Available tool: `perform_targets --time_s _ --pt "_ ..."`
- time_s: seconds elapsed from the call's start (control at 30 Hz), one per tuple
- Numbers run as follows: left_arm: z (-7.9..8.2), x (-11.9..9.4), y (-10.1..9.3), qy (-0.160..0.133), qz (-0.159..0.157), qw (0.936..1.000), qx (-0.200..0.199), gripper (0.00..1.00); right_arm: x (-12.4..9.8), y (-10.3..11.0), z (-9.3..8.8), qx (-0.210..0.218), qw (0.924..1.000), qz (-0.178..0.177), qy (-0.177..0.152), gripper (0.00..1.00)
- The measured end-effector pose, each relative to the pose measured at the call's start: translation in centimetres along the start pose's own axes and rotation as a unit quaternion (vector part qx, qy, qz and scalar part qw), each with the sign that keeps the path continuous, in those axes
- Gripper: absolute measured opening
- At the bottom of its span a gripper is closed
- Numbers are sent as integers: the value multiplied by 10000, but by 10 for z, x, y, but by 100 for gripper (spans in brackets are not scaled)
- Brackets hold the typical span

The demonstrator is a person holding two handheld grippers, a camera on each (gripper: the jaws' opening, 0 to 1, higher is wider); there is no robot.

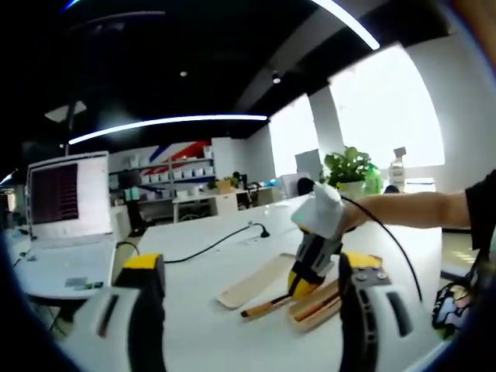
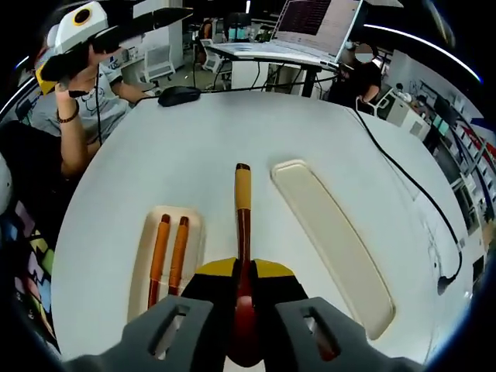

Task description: Arrange the utensils inside the cutlery case until each visible utensil rests in its matching compartment.

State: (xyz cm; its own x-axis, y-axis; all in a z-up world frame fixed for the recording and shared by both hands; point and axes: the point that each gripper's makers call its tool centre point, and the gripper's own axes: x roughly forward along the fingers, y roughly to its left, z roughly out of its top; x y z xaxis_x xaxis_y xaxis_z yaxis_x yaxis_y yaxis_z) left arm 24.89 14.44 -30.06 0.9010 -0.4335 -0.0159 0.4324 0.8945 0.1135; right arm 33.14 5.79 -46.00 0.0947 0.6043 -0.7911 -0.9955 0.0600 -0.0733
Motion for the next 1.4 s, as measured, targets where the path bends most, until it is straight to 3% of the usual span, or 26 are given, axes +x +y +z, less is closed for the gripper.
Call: perform_targets --time_s 0.3,0.57,0.73,1.07,1.4 --pt "-4 2 -8 46 -64 10000 28 98 -24 -3 5 -114 9994 -274 -189 4" --pt "-7 1 -12 38 -6 10000 5 98 -53 11 0 -206 9981 -519 -268 4" --pt "-2 -2 5 17 20 10000 -20 97 -65 29 -8 -193 9981 -531 -260 4" --pt "-1 -2 17 75 2 10000 -5 97 -69 54 -23 -259 9981 -544 -140 4" --pt "2 -3 23 57 67 10000 -41 98 -60 64 -34 -333 9981 -523 5 5"
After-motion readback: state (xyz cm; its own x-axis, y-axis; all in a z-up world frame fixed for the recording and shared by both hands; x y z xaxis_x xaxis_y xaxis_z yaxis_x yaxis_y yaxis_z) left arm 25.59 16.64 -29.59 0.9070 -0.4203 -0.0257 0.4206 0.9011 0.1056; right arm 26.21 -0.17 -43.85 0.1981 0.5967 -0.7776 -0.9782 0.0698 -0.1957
